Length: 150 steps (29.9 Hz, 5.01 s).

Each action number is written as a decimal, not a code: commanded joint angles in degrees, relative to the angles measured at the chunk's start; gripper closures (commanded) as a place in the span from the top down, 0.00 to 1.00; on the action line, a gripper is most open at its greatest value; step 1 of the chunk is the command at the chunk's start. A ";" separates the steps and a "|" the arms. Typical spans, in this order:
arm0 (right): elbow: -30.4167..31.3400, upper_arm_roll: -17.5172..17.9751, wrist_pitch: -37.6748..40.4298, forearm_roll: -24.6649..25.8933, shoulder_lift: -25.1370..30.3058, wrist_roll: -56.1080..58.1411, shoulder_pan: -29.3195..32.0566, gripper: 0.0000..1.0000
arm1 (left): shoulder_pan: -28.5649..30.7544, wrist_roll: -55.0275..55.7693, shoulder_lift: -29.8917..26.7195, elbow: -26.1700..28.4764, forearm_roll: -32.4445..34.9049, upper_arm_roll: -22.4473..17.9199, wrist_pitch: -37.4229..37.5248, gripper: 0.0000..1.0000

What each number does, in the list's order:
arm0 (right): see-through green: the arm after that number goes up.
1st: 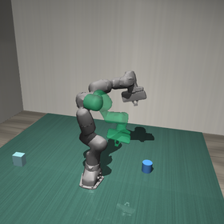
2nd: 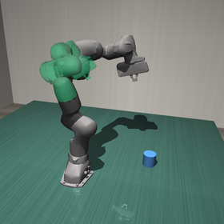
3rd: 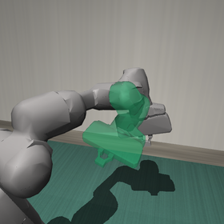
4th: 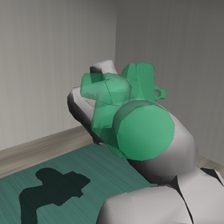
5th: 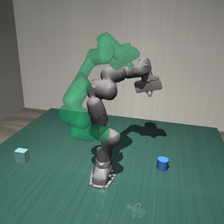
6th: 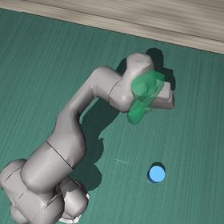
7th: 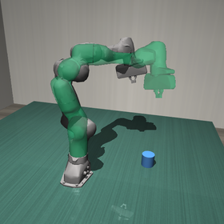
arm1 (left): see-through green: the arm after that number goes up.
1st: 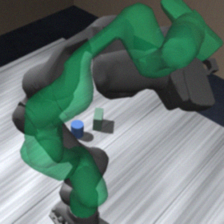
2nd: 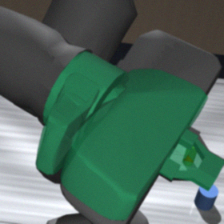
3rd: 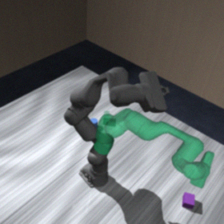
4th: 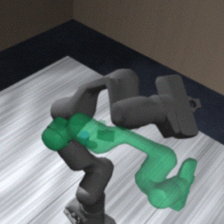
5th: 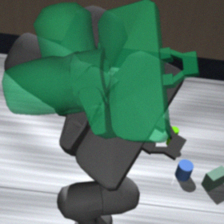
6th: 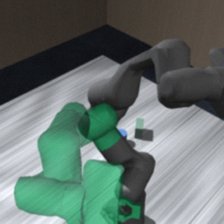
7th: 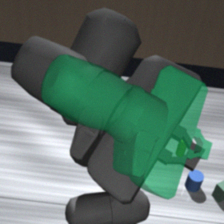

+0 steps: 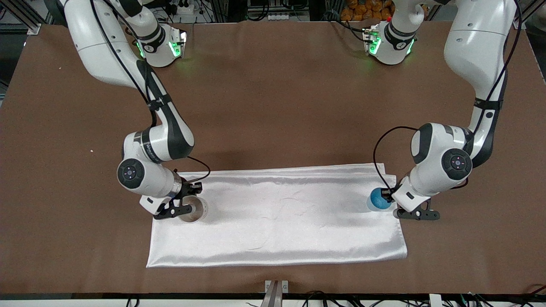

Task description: Place blue cup into white mug on table

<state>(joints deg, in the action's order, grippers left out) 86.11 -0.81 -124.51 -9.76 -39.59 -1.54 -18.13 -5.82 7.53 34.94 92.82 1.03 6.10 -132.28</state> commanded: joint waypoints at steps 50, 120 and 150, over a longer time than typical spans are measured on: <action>41.60 -0.34 -26.04 1.06 24.66 -43.28 -31.44 0.00 | -1.21 8.20 -11.56 0.52 6.27 10.42 17.41 0.00; 16.55 -5.35 5.06 7.92 21.05 -16.58 -8.07 1.00 | -18.78 44.14 -6.38 -6.51 5.04 15.26 17.32 0.00; 10.67 -5.43 16.56 7.48 23.15 9.89 9.08 1.00 | -28.89 51.27 2.94 -8.62 5.48 14.12 6.33 0.07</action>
<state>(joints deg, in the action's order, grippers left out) 99.18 -6.75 -114.12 -2.27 -18.94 8.98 -9.17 -33.79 57.60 36.98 86.08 5.98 21.05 -125.94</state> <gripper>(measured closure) 0.000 0.974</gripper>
